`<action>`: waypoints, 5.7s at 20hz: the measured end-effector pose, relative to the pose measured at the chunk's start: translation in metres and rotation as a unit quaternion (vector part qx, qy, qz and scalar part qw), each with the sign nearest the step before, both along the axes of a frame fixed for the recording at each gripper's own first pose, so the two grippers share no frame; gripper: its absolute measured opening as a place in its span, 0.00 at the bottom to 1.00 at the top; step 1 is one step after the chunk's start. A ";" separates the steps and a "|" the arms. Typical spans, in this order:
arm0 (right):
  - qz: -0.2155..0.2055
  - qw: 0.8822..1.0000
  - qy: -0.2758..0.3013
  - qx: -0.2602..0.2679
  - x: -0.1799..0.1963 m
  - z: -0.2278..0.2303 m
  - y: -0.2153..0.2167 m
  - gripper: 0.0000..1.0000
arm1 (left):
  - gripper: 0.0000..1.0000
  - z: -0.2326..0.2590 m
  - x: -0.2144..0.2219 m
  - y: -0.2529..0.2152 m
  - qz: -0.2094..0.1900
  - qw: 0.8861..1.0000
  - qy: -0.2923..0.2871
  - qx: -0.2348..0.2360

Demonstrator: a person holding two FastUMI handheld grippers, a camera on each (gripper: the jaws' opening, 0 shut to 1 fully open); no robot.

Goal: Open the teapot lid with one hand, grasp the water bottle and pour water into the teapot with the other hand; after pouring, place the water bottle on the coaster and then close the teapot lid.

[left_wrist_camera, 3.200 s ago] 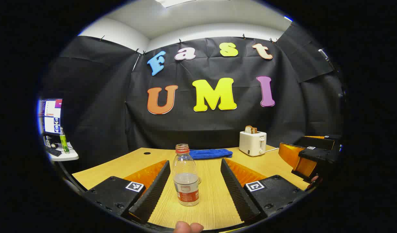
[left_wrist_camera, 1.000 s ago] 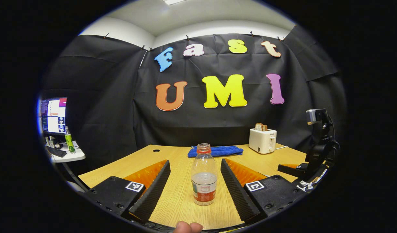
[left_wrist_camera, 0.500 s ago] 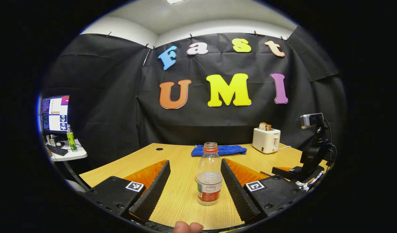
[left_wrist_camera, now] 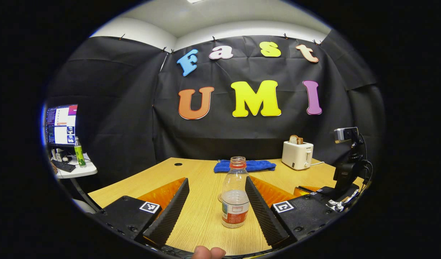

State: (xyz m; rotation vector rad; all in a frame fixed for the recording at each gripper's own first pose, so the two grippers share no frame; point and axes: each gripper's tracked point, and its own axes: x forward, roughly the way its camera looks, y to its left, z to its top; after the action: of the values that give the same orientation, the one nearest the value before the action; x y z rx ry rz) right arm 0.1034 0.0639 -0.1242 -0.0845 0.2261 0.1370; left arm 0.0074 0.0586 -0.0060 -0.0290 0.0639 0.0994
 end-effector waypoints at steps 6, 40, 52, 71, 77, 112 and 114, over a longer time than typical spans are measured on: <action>0.018 1.000 -0.004 -0.004 -0.001 0.004 0.003 0.00 | 0.98 0.001 0.000 -0.001 -0.005 1.000 -0.002 -0.009; 0.039 0.999 -0.026 0.006 -0.073 0.044 -0.052 0.00 | 0.94 -0.129 0.043 -0.043 -0.079 0.990 0.117 -0.024; 0.031 0.999 -0.025 0.016 -0.078 0.044 -0.072 0.00 | 0.75 -0.105 0.043 -0.032 -0.063 0.988 0.110 0.082; 0.015 0.999 -0.006 0.036 -0.086 0.021 -0.122 0.00 | 0.76 -0.092 0.044 -0.018 -0.068 0.805 0.125 0.577; 0.012 0.999 -0.005 0.040 -0.087 0.017 -0.132 0.00 | 0.72 -0.096 0.046 -0.028 -0.093 0.738 0.132 0.655; 0.007 0.998 -0.002 0.068 -0.095 0.008 -0.158 0.00 | 0.72 -0.061 0.050 -0.055 -0.087 0.552 0.117 0.821; 0.008 0.998 -0.002 0.069 -0.096 0.007 -0.158 0.00 | 0.72 -0.057 0.052 -0.055 -0.083 0.545 0.117 0.826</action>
State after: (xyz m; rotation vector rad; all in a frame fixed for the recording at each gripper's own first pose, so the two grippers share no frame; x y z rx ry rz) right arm 0.0073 -0.0939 -0.1169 0.0511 0.2123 0.1671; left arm 0.0590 0.0035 -0.0631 1.9482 0.2220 -0.0660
